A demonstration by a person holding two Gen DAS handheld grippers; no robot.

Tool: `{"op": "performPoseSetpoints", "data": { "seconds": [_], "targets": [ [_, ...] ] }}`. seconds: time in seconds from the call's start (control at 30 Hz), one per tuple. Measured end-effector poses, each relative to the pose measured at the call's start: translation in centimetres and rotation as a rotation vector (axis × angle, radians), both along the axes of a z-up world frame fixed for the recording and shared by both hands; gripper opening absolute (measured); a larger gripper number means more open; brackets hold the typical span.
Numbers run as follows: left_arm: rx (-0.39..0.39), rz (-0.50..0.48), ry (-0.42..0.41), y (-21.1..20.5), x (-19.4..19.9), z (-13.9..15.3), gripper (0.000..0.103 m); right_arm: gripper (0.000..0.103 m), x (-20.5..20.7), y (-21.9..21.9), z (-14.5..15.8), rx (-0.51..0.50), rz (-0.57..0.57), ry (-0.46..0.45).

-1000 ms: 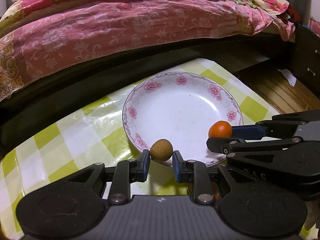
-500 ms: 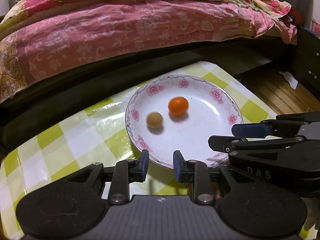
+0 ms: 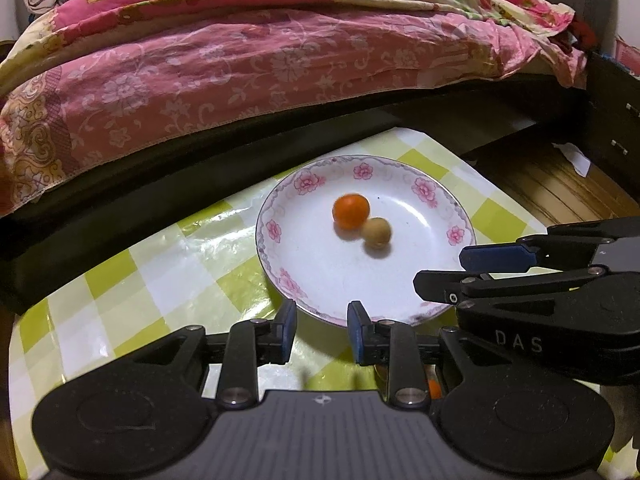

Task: Organize fruits
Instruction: 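Withdraw both grippers from the plate back toward the fruit cluster, then grasp a red cherry tomato with left gripper while right gripper grasps another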

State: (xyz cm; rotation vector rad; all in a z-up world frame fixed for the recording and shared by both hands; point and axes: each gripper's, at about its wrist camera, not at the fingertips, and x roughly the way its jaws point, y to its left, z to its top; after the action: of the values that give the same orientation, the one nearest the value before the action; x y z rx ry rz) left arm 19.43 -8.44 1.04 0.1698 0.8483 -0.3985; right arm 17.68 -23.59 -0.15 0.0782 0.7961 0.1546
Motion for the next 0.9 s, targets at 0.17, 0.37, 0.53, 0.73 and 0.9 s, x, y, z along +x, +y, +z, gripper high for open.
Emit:
{"op": "performPoseSetpoints", "data": {
  "seconds": [0.17, 0.37, 0.53, 0.73, 0.9],
  "targets": [
    [-0.001, -0.012, 0.006, 0.5, -1.1, 0.2, 0.035, 0.038, -0.8, 0.3, 0.1, -0.003, 0.021, 0.005],
    [-0.017, -0.036, 0.028, 1.8, -2.7, 0.3, 0.037, 0.039, -2.2, 0.9, 0.2, -0.002, 0.046, 0.017],
    [-0.008, -0.059, 0.051, 3.3, -4.5, 0.0, 0.037, 0.043, -3.6, 1.4, 0.0, 0.0, 0.073, 0.035],
    [0.0, -0.084, 0.073, 4.9, -6.3, -0.5, 0.037, 0.047, -6.0, 1.7, -0.3, 0.001, 0.108, 0.067],
    [0.022, -0.103, 0.087, 5.4, -7.3, -1.5, 0.038, 0.047, -7.3, 2.6, -1.1, -0.015, 0.132, 0.103]
  ]
}}
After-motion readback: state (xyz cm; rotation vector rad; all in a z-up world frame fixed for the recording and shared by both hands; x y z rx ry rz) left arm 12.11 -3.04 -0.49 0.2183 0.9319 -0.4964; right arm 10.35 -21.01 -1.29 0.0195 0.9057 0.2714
